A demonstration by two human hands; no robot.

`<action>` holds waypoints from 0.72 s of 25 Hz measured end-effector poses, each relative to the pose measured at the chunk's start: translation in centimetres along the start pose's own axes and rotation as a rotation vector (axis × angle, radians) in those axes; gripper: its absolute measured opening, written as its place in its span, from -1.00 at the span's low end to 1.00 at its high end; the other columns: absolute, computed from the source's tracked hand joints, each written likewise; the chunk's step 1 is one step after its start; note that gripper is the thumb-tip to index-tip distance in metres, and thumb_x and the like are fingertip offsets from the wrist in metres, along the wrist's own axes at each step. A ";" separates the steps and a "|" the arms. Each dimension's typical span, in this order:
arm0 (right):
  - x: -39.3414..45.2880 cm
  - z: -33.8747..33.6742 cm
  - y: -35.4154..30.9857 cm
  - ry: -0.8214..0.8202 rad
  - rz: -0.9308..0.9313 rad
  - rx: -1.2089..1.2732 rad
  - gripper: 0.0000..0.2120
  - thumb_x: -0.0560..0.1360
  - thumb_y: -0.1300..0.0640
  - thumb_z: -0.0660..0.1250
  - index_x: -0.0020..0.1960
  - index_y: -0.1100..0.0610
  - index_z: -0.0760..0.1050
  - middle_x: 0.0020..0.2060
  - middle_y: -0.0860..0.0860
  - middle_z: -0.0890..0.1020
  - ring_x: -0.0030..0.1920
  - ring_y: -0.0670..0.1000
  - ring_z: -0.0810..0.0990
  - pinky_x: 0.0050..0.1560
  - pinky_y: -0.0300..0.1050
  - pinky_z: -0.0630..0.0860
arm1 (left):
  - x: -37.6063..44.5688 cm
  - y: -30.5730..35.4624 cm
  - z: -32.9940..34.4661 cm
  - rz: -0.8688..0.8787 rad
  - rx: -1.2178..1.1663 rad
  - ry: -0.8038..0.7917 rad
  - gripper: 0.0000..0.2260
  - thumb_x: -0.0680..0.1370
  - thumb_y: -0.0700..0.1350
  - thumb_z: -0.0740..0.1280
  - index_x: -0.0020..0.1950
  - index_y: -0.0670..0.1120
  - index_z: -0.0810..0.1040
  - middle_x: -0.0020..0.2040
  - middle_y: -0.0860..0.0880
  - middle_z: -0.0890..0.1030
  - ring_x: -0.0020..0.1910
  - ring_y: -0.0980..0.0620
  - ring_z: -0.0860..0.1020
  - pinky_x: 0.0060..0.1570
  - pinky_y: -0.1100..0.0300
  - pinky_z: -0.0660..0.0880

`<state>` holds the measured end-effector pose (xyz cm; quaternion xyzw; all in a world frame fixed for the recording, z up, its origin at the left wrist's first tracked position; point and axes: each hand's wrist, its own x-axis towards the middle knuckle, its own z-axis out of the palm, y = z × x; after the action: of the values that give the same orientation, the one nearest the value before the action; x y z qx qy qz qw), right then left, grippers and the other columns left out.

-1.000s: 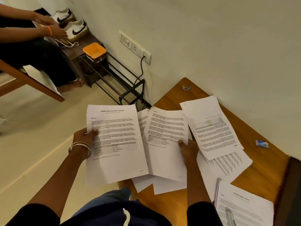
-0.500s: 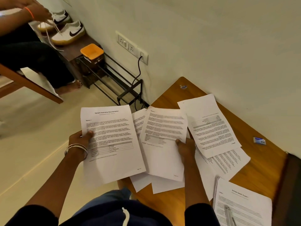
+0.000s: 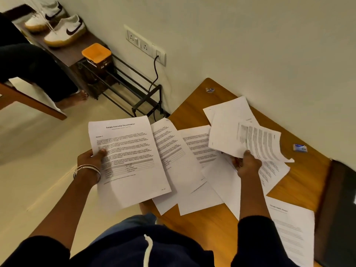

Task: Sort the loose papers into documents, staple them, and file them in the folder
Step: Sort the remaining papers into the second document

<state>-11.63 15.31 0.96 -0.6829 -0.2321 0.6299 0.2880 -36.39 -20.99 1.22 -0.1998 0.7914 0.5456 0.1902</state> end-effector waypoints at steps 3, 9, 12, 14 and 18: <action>-1.4 0.5 0.8 -0.160 0.054 -0.073 -0.77 0.58 0.09 0.29 0.15 0.22 0.45 -0.15 0.23 0.63 -0.45 0.12 0.64 -0.48 -0.16 0.56 | -0.3 0.2 0.2 0.023 0.023 -0.003 -0.70 0.50 -0.20 0.37 0.21 -0.26 0.53 0.14 -0.18 0.58 -0.05 -0.08 0.50 0.01 0.12 0.41; -5.7 3.3 7.6 -0.396 -0.649 -1.032 -0.60 0.40 0.07 0.50 0.14 0.26 0.55 0.02 0.16 0.63 0.03 0.13 0.60 0.11 0.05 0.56 | 0.7 0.6 -2.6 0.181 0.242 0.167 -0.68 0.48 -0.11 0.38 0.18 -0.21 0.57 0.05 -0.21 0.62 0.02 -0.21 0.57 -0.03 0.10 0.40; -7.3 6.6 11.3 -0.522 -0.926 -1.314 -0.29 0.39 -0.07 0.48 0.40 0.21 0.31 0.34 0.19 0.39 0.35 0.17 0.31 0.32 0.10 0.38 | 1.0 0.5 -3.8 0.198 0.249 0.229 -0.69 0.48 -0.09 0.37 0.16 -0.20 0.58 0.02 -0.23 0.63 0.02 -0.21 0.58 -0.01 0.07 0.43; -7.9 8.2 12.3 -0.457 -0.952 -1.527 -0.14 0.39 -0.24 0.40 0.48 0.17 0.15 0.39 0.19 0.29 0.38 0.19 0.25 0.31 0.10 0.31 | 1.0 0.2 -4.7 0.192 0.169 0.221 -0.71 0.48 -0.09 0.37 0.15 -0.19 0.59 0.01 -0.20 0.63 -0.03 -0.15 0.59 -0.03 0.09 0.45; -7.4 9.7 12.3 -0.288 -0.935 -1.782 -0.02 0.30 -0.34 0.42 0.47 0.15 0.09 0.34 0.22 0.31 0.31 0.23 0.30 0.24 0.13 0.30 | 0.4 -0.7 -6.1 0.119 0.008 0.199 -0.74 0.49 -0.15 0.38 0.14 -0.20 0.58 0.00 -0.13 0.61 -0.09 -0.05 0.54 -0.02 0.12 0.46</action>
<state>-22.59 2.33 -2.46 -0.4074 -0.8935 0.1279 -0.1390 -36.93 -27.01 2.52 -0.2047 0.8191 0.5301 0.0788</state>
